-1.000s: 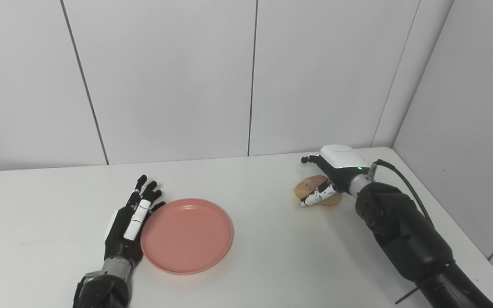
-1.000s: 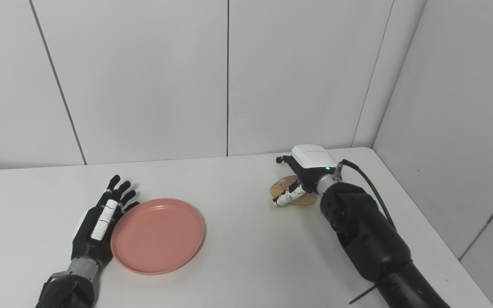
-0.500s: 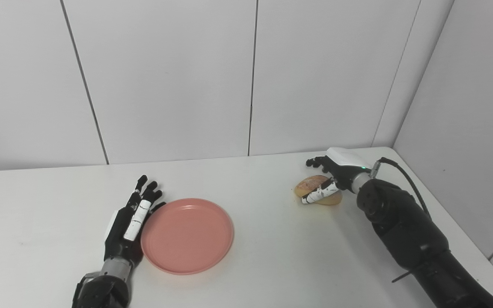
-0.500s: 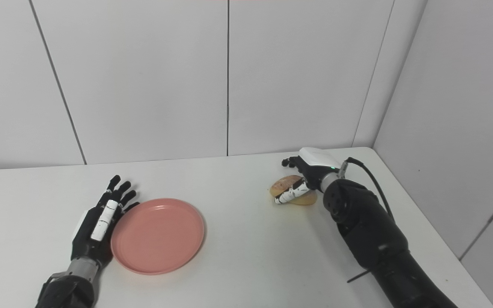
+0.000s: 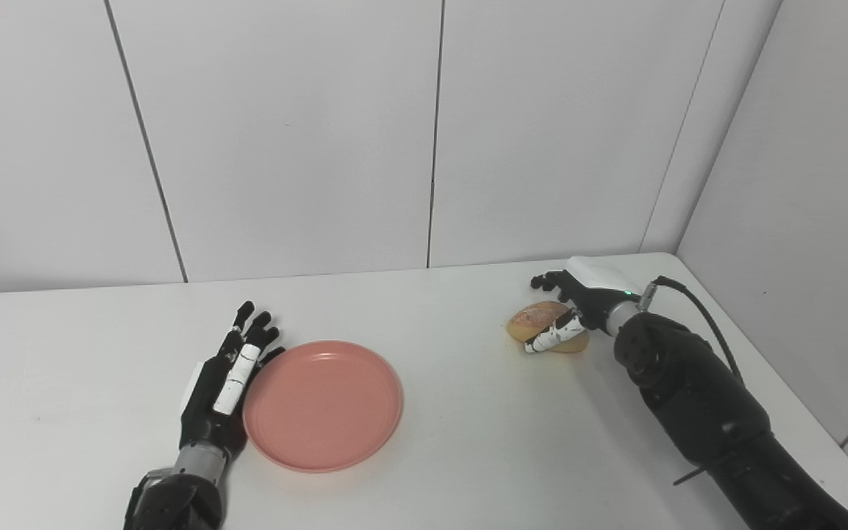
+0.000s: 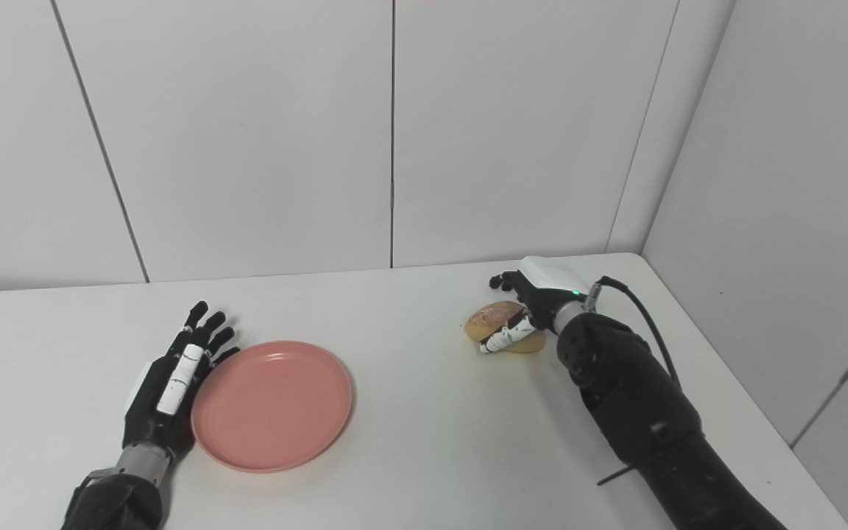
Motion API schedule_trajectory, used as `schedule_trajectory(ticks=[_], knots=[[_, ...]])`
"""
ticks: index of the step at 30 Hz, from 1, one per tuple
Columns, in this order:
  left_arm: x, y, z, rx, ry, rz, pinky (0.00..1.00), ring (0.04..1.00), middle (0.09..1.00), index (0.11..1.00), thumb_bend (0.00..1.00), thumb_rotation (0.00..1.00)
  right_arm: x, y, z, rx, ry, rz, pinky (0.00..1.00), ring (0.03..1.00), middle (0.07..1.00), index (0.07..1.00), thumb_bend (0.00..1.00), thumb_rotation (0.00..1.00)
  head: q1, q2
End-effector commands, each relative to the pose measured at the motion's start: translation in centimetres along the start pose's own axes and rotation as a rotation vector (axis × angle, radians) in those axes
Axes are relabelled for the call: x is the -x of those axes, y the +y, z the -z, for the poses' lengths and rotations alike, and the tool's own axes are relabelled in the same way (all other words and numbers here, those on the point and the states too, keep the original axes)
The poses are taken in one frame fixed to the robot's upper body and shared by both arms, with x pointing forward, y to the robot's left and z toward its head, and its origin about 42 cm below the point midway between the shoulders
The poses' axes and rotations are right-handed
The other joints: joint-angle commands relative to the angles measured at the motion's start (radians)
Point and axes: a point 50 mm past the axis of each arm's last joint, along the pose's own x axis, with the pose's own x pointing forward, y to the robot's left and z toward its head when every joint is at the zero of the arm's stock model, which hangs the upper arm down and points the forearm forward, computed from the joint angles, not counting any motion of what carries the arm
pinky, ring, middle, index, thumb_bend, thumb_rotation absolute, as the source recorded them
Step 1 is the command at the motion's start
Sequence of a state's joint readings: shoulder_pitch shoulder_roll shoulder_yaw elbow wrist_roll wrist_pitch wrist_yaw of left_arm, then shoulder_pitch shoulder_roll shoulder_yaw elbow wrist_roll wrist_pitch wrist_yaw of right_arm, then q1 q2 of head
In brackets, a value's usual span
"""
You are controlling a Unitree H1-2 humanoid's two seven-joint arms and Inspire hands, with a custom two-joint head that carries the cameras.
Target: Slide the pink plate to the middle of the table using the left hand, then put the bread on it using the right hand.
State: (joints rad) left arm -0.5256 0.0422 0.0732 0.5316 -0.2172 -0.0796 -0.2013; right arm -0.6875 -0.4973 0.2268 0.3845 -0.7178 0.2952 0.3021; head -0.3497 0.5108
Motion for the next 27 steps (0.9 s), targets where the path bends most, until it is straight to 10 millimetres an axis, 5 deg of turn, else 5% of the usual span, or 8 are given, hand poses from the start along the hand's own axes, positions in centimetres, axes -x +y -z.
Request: schedule_trajectory(ticks=[1,13,24,26,27], knots=[[1.0,-0.2,1.8,0.014,0.073,-0.005,0.86,0.931,0.955,0.965,0.80,0.66,0.0,-2.4,0.4,0.019,-0.014,0.084,0.61,0.753,0.820,0.798,1.00,0.31,0.002,0.001],[0.9,-0.2,1.9,0.011,0.076,-0.008,0.86,0.927,0.953,0.966,0.80,0.66,-0.2,-1.6,0.9,0.015,-0.013,0.071,0.58,0.709,0.765,0.758,0.98,0.17,0.008,0.004],[0.9,-0.1,1.9,0.011,0.078,-0.012,0.86,0.929,0.953,0.968,0.79,0.65,-0.3,-1.3,1.2,0.031,-0.048,0.065,0.46,0.540,0.581,0.599,0.83,0.00,0.011,0.006],[0.9,-0.1,1.9,0.010,0.078,-0.011,0.86,0.929,0.952,0.965,0.80,0.65,-0.3,-1.3,1.3,0.029,-0.060,0.077,0.40,0.478,0.491,0.524,0.59,0.00,0.012,0.006],[0.9,-0.1,1.9,0.008,0.078,-0.011,0.86,0.929,0.951,0.965,0.80,0.65,-0.3,-1.3,1.3,0.030,-0.066,0.082,0.38,0.458,0.480,0.510,0.56,0.00,0.012,0.006]])
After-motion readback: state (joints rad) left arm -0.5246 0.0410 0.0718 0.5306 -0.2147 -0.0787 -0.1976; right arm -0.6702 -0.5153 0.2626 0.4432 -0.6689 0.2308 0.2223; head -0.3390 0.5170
